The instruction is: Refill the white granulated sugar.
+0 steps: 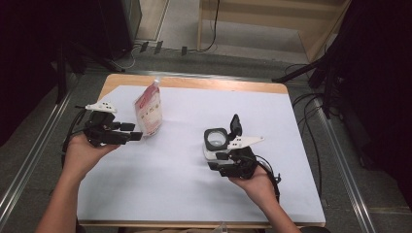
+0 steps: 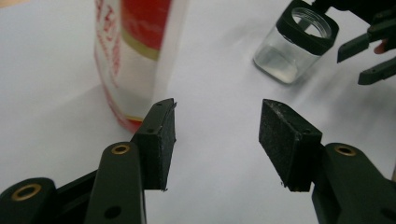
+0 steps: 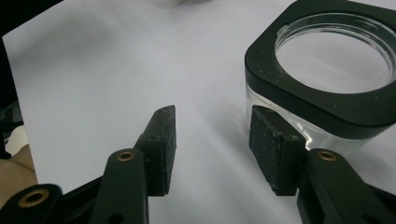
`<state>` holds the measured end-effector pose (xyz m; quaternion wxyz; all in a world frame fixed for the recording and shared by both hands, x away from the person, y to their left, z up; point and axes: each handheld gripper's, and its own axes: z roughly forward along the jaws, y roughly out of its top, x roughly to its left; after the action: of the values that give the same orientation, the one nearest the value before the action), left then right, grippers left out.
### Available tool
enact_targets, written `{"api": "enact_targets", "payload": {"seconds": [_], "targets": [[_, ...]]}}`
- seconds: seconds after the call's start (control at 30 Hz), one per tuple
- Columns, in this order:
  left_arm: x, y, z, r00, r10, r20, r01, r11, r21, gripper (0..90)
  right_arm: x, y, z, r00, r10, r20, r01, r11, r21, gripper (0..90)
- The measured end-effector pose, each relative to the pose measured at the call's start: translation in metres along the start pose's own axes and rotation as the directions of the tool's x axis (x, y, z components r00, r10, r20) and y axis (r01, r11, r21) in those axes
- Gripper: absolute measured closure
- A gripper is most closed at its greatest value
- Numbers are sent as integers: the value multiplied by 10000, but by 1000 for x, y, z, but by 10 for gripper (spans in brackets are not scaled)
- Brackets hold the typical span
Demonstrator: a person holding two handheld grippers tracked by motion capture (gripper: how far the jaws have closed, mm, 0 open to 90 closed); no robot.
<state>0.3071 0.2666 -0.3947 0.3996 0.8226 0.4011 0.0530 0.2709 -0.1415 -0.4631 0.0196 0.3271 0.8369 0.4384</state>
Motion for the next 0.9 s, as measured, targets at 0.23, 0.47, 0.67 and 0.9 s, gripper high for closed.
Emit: {"api": "enact_targets", "payload": {"seconds": [0.23, 0.47, 0.67, 0.9], "targets": [[13, 5, 6, 9984, -355, -451, 339, 9988, -356, 449, 3, 1, 2, 9999, -85, -119, 86, 10000, 45, 519], [20, 12, 22, 9968, -506, -619, 480, 9979, -431, 465, 6, 0, 4, 9999, -7, -168, 8, 10000, 86, 521], [27, 17, 35, 9951, -614, -778, 577, 9971, -496, 479, 7, -2, 6, 9998, -95, -155, 98, 9998, 152, 522], [30, 22, 46, 9927, -559, -1073, 504, 9973, -529, 497, 8, -3, 8, 9999, -114, -99, 115, 9998, 180, 522]]}}
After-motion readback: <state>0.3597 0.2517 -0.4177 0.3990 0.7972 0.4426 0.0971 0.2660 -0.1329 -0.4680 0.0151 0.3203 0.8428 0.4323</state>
